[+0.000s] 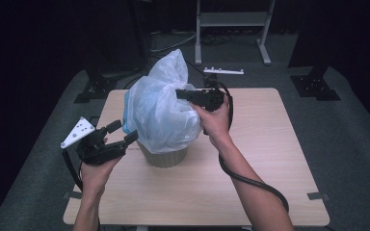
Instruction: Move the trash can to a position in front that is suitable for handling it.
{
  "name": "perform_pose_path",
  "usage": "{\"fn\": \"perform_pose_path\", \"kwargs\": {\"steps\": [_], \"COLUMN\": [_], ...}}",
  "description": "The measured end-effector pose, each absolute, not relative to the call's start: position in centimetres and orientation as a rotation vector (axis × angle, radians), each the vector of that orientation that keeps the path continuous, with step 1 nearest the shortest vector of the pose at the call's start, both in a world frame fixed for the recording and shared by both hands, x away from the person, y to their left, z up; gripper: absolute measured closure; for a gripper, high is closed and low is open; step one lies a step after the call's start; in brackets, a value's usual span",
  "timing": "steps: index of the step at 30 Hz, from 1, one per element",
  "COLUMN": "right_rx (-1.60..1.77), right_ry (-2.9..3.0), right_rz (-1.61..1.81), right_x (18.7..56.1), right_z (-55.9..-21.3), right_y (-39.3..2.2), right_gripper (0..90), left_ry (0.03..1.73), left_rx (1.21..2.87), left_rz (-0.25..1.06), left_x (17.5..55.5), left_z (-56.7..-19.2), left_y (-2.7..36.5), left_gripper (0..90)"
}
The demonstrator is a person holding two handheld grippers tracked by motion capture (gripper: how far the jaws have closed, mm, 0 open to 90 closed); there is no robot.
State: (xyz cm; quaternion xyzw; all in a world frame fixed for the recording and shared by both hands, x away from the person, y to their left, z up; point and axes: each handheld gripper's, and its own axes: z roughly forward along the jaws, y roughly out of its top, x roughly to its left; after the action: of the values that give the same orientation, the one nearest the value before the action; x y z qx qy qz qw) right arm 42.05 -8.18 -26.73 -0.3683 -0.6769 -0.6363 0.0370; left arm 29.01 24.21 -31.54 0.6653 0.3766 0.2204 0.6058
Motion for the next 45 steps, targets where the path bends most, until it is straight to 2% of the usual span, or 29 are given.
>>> {"fn": "perform_pose_path", "kwargs": {"steps": [8, 10, 13, 27, 33, 45], "right_rx": [-1.152, -1.134, -1.134, -1.179, -1.238, -1.383], "right_ry": [-2.026, -2.022, -2.021, -2.022, -2.020, -1.968], "right_rz": [-1.998, -2.033, -2.054, -2.151, -2.150, -2.122], "right_x": [42.4, 42.2, 42.2, 41.5, 41.6, 42.2], "right_z": [-24.7, -23.6, -22.6, -18.9, -18.7, -21.0], "right_y": [-9.1, -9.6, -10.1, -13.4, -14.7, -18.8], "right_gripper": [89.5, 89.5, 89.5, 89.5, 89.5, 89.5], "left_ry": [0.876, 0.885, 0.893, 0.879, 0.883, 0.892], "left_rx": [1.541, 1.539, 1.562, 1.562, 1.561, 1.578], "left_rz": [0.506, 0.518, 0.513, 0.511, 0.522, 0.509], "left_x": [28.3, 28.2, 28.4, 28.1, 28.0, 27.7], "left_z": [-32.7, -33.0, -33.5, -34.1, -34.1, -34.3], "left_y": [24.7, 24.8, 24.8, 24.9, 25.4, 25.2], "left_gripper": [18.0, 12.7, 10.1, 8.9, 8.8, 8.9]}}
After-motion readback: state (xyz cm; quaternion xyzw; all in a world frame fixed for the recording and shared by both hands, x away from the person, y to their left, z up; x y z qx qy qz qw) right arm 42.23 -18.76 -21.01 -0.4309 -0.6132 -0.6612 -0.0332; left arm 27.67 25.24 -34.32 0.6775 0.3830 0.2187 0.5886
